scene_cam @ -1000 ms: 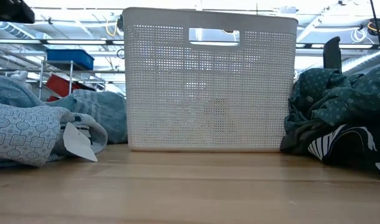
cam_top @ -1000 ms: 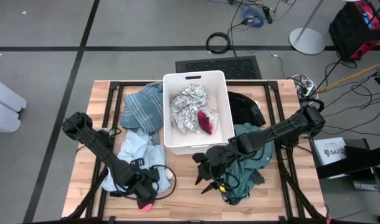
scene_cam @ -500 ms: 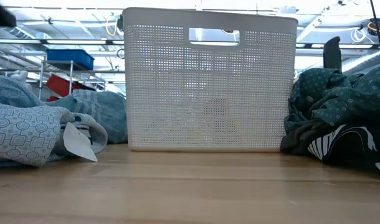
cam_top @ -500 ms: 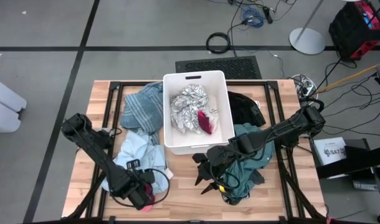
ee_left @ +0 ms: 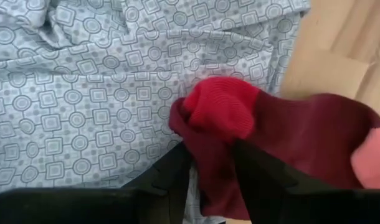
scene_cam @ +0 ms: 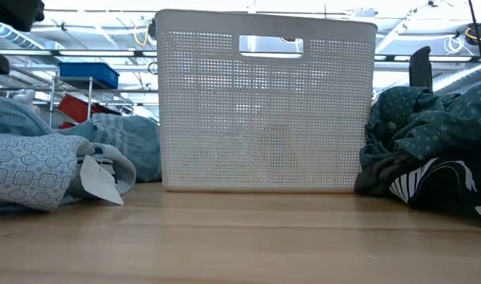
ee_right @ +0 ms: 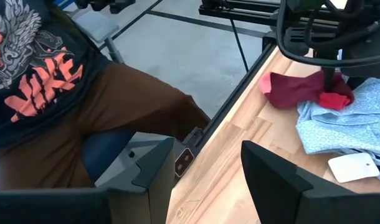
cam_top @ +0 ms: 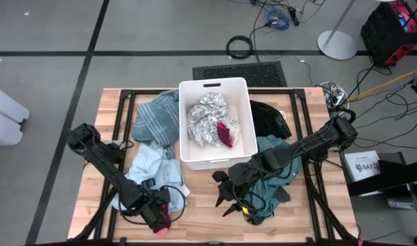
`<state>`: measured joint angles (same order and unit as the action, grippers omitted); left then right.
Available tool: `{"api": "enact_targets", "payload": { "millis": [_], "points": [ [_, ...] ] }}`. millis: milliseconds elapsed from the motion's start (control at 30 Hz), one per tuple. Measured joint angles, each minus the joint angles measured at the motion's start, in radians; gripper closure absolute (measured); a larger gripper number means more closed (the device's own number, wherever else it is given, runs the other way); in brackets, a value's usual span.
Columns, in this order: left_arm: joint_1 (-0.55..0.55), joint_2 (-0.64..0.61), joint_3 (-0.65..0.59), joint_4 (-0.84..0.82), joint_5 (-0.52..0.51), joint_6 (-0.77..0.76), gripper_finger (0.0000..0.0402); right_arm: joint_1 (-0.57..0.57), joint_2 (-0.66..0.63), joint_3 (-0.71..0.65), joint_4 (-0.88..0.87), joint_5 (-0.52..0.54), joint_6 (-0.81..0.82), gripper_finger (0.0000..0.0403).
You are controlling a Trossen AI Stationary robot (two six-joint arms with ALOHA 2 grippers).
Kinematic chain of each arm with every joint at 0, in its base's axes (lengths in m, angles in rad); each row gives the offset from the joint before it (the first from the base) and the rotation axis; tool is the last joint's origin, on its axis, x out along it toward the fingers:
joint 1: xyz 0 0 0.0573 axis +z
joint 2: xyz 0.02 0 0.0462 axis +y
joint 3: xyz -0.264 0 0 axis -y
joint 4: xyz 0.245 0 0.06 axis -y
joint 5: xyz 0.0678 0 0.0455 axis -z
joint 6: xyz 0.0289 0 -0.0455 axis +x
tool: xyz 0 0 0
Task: Sort clothes
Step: Put the red sock into the white bin
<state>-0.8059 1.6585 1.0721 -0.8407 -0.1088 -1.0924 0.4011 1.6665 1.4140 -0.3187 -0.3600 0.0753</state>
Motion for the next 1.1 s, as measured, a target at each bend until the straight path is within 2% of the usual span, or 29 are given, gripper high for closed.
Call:
{"api": "enact_targets", "payload": {
  "millis": [100, 200, 267, 467, 667, 867, 1100],
  "points": [
    [0.0, 0.0, 0.0, -0.019, 0.0, 0.003, 0.0305, 0.0, 0.0, 0.0, 0.0, 0.0, 0.0, 0.0231],
    [0.0, 0.0, 0.001, -0.033, -0.003, 0.006, 0.037, 0.0, 0.0, 0.0, 0.0, 0.0, 0.0, 0.0231],
    [0.0, -0.004, 0.01, -0.054, -0.004, 0.006, 0.0389, 0.0, 0.0, -0.001, 0.0, 0.0, -0.007, 0.0231],
    [0.0, -0.051, 0.094, -0.158, -0.013, 0.026, 0.0393, 0.0, 0.0, -0.001, -0.003, 0.054, -0.009, 0.0231],
    [-0.002, -0.162, 0.193, -0.218, -0.103, 0.031, 0.0396, 0.0, 0.0, -0.001, -0.01, 0.074, -0.009, 0.0231],
    [-0.009, -0.267, 0.227, -0.206, -0.285, 0.062, 0.0393, 0.0, 0.0, -0.001, -0.024, 0.074, -0.009, 0.0231],
    [-0.008, -0.271, 0.227, -0.126, -0.296, 0.113, 0.0384, 0.0, 0.0, -0.001, -0.04, 0.074, -0.009, 0.0232]
  ]
}}
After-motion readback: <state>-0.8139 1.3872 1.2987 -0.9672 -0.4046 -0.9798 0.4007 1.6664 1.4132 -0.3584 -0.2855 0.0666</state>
